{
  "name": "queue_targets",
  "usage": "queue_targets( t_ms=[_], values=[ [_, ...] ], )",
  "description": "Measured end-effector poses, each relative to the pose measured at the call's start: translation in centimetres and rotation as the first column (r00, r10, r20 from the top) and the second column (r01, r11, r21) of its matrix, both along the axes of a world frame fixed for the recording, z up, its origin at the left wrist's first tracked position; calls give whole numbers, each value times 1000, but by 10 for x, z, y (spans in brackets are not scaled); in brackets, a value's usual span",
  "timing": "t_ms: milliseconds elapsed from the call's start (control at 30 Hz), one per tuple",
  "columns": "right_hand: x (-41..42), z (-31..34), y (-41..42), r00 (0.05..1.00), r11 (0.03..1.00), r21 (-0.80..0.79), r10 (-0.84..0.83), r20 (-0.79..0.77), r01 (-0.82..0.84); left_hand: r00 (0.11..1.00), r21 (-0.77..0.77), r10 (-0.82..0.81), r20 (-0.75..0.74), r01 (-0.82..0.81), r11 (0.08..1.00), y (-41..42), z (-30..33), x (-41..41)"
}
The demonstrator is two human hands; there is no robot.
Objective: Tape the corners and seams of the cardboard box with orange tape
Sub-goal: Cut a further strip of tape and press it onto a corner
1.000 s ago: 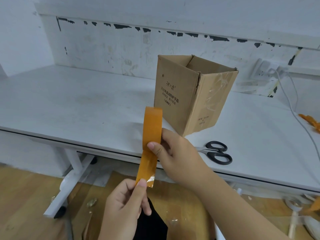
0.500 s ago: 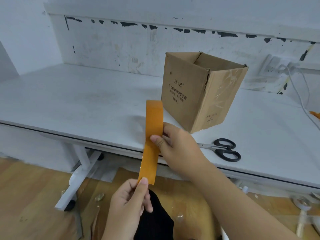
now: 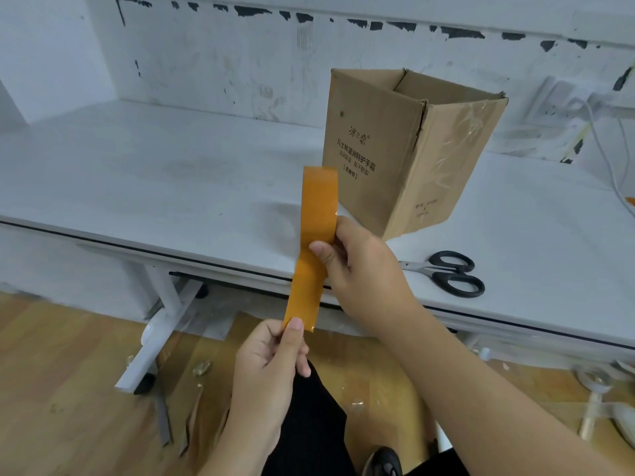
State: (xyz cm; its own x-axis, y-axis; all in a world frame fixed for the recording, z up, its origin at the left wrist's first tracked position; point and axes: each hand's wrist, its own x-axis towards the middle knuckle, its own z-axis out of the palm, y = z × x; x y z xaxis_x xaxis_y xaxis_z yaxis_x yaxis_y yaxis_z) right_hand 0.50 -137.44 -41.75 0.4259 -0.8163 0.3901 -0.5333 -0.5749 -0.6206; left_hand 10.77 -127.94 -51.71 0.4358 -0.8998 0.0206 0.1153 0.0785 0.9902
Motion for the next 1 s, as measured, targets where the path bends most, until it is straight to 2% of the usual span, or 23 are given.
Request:
queue_targets(
  t_ms=[133,500,633,767,833,900,1000],
  values=[
    [-2,2,-3,1000,998,50,26,3,-26,999,9,-32,-26,32,999,-5,-5,3],
    [-6,3,-2,997,991,119,55,61,-62,987,40,-42,155,36,999,-58,-5,7],
    [-12,7,-2,995,994,98,47,92,-56,995,64,-89,33,87,994,-53,-4,5],
    [-36,14,-2,999,999,-12,38,10,-38,971,109,-119,-208,144,984,-44,-1,2],
    [-56,20,-2,1000,999,-53,-13,-2,13,952,114,-119,-281,156,981,-40,0,2],
    [-78,25,-4,997,996,-55,-74,-32,72,945,110,-116,-307,156,982,-37,-1,2],
    [-109,27,-10,978,986,-34,-165,-131,162,959,107,-108,-262,140,984,-33,0,3]
  ],
)
